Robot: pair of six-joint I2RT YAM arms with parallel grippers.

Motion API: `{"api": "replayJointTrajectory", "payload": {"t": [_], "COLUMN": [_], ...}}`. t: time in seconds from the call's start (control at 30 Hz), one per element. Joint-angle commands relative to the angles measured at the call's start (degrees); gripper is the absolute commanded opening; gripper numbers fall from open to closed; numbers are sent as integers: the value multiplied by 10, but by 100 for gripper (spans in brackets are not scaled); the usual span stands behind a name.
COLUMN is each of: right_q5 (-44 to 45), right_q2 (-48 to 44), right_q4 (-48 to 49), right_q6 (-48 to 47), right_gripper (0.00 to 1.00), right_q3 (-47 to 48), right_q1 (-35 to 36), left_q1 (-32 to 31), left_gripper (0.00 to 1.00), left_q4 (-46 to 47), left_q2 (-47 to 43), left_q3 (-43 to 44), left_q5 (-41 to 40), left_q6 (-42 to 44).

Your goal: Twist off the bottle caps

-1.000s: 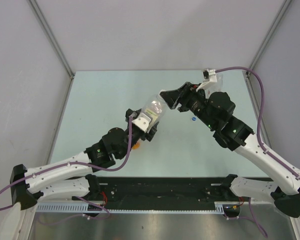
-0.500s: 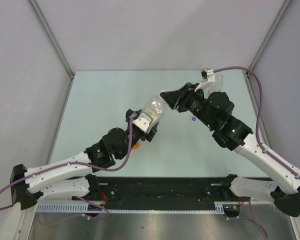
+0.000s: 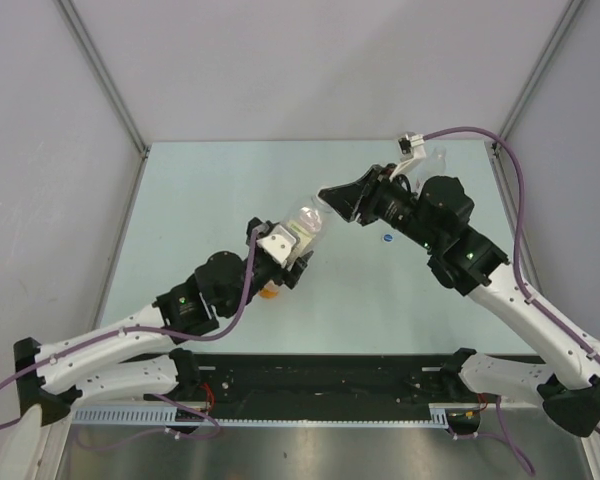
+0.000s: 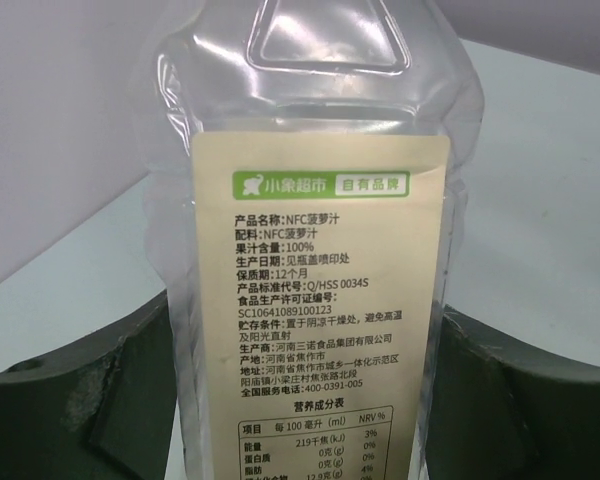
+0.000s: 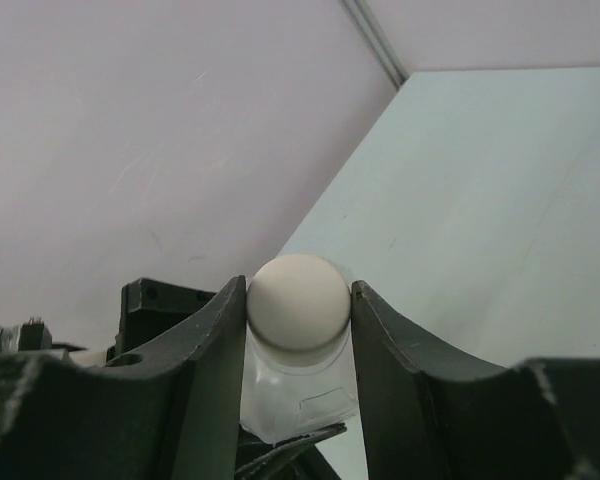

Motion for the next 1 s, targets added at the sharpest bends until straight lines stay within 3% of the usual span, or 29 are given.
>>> {"api": "replayJointTrajectory", "payload": {"t": [0.0, 0.07, 0.3, 0.7, 0.97], "right_q5": [-145, -188, -322, -479, -604], "right_q2": [4, 1, -10, -52, -53], "right_q4": [2, 10, 20, 8, 33], "right_q6": [-28, -38, -99, -186, -192], "right_gripper": [0, 0, 0, 0, 0], "right_q3": [18, 18, 18, 18, 18], "right_q1": [-35, -47, -47, -46, -53], "left_q1": [5, 28, 112, 234, 239], "left_gripper": [0, 0, 0, 0, 0], "left_q4": [-18, -26, -55, 101, 176], "left_q2": [-36, -40, -22, 7, 44], "left_q3": [71, 80, 124, 104, 103], "left_q5": [237, 349, 613, 890, 987], "left_q6": [-46, -72, -154, -308, -367]}}
